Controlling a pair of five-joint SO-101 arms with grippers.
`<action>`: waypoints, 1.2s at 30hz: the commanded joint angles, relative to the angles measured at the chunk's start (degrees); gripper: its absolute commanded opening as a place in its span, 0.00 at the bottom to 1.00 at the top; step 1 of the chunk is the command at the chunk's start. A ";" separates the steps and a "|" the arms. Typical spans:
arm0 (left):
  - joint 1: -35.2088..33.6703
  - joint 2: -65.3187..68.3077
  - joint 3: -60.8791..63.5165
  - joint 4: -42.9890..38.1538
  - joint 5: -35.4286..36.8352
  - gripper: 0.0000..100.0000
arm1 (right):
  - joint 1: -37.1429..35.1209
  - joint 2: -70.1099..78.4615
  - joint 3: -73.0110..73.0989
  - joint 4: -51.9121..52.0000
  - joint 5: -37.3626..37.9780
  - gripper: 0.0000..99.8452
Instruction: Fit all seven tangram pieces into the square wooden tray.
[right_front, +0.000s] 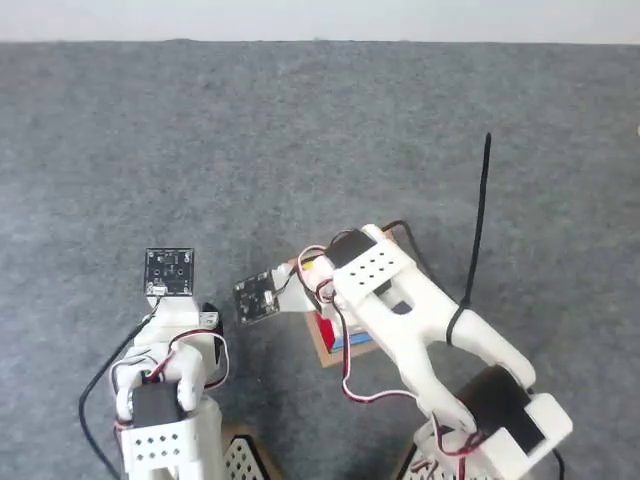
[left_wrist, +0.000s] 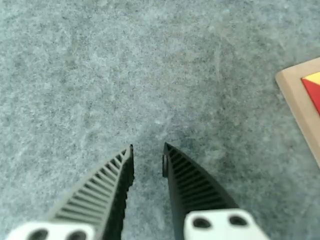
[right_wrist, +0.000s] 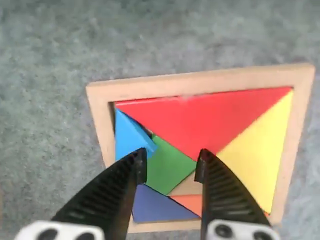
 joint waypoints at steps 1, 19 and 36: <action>-0.35 -1.14 -0.75 0.18 -0.09 0.09 | 1.71 -0.31 -2.90 -1.19 -3.16 0.17; -0.35 -1.14 -0.75 0.18 -0.09 0.09 | 3.03 0.13 5.19 -6.55 -5.80 0.17; -0.35 -1.14 -0.75 0.18 -0.09 0.09 | 7.96 -2.15 0.09 -10.68 -20.75 0.17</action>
